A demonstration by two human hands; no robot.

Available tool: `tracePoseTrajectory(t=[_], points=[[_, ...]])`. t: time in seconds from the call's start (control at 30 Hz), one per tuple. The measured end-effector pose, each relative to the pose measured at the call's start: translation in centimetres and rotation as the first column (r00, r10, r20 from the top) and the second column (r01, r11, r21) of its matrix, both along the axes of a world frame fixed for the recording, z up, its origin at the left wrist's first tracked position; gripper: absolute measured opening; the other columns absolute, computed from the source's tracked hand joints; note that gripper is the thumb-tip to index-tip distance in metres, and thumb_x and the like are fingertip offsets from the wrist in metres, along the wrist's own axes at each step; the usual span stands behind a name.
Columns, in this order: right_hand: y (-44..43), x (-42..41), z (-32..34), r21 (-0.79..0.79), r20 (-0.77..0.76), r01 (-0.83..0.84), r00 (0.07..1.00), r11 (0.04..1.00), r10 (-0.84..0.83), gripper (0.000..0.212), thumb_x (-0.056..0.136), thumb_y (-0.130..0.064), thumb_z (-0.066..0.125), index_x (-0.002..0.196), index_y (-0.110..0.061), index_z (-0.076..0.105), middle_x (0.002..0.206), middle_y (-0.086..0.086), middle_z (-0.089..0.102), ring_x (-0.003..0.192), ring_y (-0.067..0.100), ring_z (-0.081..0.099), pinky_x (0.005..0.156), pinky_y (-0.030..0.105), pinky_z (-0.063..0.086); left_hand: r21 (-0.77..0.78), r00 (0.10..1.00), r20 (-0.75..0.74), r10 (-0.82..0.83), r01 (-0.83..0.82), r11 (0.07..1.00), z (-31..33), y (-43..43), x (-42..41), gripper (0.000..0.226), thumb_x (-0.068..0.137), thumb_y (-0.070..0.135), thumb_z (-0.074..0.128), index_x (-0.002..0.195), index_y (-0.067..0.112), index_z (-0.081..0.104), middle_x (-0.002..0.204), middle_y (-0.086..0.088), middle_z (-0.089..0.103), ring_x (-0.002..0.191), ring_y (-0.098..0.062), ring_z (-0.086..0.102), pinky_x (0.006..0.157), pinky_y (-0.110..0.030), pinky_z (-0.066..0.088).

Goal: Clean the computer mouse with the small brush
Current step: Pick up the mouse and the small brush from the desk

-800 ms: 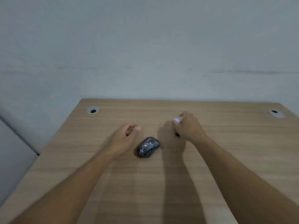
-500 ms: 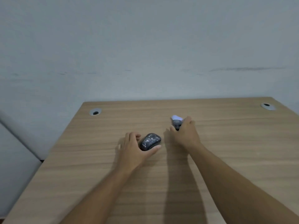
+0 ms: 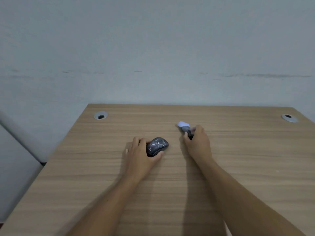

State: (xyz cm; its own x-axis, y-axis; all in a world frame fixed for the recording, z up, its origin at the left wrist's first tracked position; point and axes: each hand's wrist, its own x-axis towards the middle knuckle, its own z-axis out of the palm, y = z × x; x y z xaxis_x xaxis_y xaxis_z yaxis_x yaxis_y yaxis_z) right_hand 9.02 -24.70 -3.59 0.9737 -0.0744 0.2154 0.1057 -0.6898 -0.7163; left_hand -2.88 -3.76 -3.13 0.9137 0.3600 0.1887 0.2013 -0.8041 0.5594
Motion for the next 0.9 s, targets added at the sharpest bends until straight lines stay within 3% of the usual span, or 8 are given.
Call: tracePoseTrajectory(t=[0.1,0.23,0.33,0.4,0.53,0.73,0.8,0.9], points=[[-0.1,-0.2,0.0,0.075,0.021,-0.002,1.0,0.997,0.0,0.014,0.099,-0.029,0.071,0.104,-0.018,0.064,0.103,-0.001,0.069,0.09,0.022,0.066,0.077,0.034,0.048,-0.06,1.0,0.017,-0.007,0.008,0.998,0.3,0.4,1.0,0.058,0.081,0.066,0.085,0.124,0.03,0.071,0.123,0.012,0.057,0.114,-0.017,0.066,0.1,-0.037,0.047],[-0.5,-0.9,0.2,0.188,0.069,-0.009,0.998,0.982,-0.005,0.015,0.098,-0.032,0.074,0.099,-0.018,0.067,0.089,-0.004,0.074,0.08,0.016,0.069,0.069,0.027,0.052,-0.131,0.998,0.031,-0.052,0.056,0.99,0.5,1.3,2.0,0.053,0.082,0.057,0.092,0.124,0.03,0.076,0.119,0.016,0.057,0.102,-0.004,0.056,0.077,-0.016,0.038],[-0.9,-0.1,0.6,0.256,0.09,-0.007,0.996,0.967,-0.017,0.016,0.1,-0.033,0.075,0.1,-0.018,0.07,0.088,-0.009,0.075,0.078,-0.003,0.068,0.065,0.007,0.046,-0.147,0.995,0.058,-0.084,0.092,0.985,0.1,1.9,3.4,0.052,0.078,0.059,0.094,0.122,0.037,0.077,0.111,0.021,0.057,0.103,-0.003,0.06,0.076,-0.007,0.038],[-1.2,0.7,0.7,0.302,0.085,-0.01,0.996,0.953,-0.017,0.015,0.1,-0.036,0.074,0.1,-0.021,0.072,0.088,-0.011,0.075,0.076,-0.012,0.065,0.066,0.004,0.046,-0.16,0.99,0.075,-0.12,0.131,0.978,-0.4,2.3,4.5,0.053,0.075,0.062,0.095,0.119,0.037,0.078,0.107,0.02,0.059,0.102,-0.005,0.065,0.079,-0.014,0.044],[-1.8,2.4,0.2,0.334,0.088,-0.029,0.996,0.942,0.0,0.022,0.103,-0.044,0.069,0.098,-0.024,0.077,0.088,-0.009,0.078,0.073,-0.008,0.065,0.066,0.006,0.045,-0.145,0.981,0.086,-0.174,0.185,0.972,-0.7,2.6,6.2,0.056,0.071,0.074,0.09,0.113,0.04,0.076,0.11,0.019,0.065,0.103,-0.004,0.067,0.088,-0.033,0.055],[-2.2,3.2,0.0,0.408,0.126,-0.107,0.99,0.907,0.06,0.03,0.108,-0.049,0.06,0.097,-0.023,0.073,0.081,-0.007,0.07,0.069,0.006,0.06,0.066,0.024,0.046,-0.265,0.957,0.138,-0.255,0.283,0.922,-0.7,2.9,7.4,0.048,0.074,0.057,0.099,0.112,0.037,0.077,0.111,0.012,0.077,0.099,-0.009,0.072,0.09,-0.037,0.059],[-2.0,3.1,0.0,0.391,0.139,-0.108,0.989,0.914,0.057,0.032,0.108,-0.051,0.059,0.096,-0.024,0.071,0.079,-0.011,0.068,0.07,0.005,0.06,0.066,0.024,0.046,-0.285,0.949,0.155,-0.276,0.31,0.907,-0.8,2.9,7.4,0.047,0.075,0.05,0.101,0.114,0.037,0.077,0.111,0.011,0.081,0.101,-0.009,0.075,0.092,-0.034,0.061],[-1.5,2.6,0.2,0.386,0.16,-0.123,0.985,0.914,0.066,0.026,0.108,-0.048,0.062,0.094,-0.027,0.069,0.076,-0.024,0.068,0.07,-0.003,0.06,0.065,0.012,0.043,-0.304,0.943,0.184,-0.279,0.324,0.896,-0.5,2.6,7.2,0.043,0.077,0.041,0.103,0.111,0.04,0.077,0.108,0.011,0.084,0.099,-0.005,0.076,0.086,-0.016,0.056]])
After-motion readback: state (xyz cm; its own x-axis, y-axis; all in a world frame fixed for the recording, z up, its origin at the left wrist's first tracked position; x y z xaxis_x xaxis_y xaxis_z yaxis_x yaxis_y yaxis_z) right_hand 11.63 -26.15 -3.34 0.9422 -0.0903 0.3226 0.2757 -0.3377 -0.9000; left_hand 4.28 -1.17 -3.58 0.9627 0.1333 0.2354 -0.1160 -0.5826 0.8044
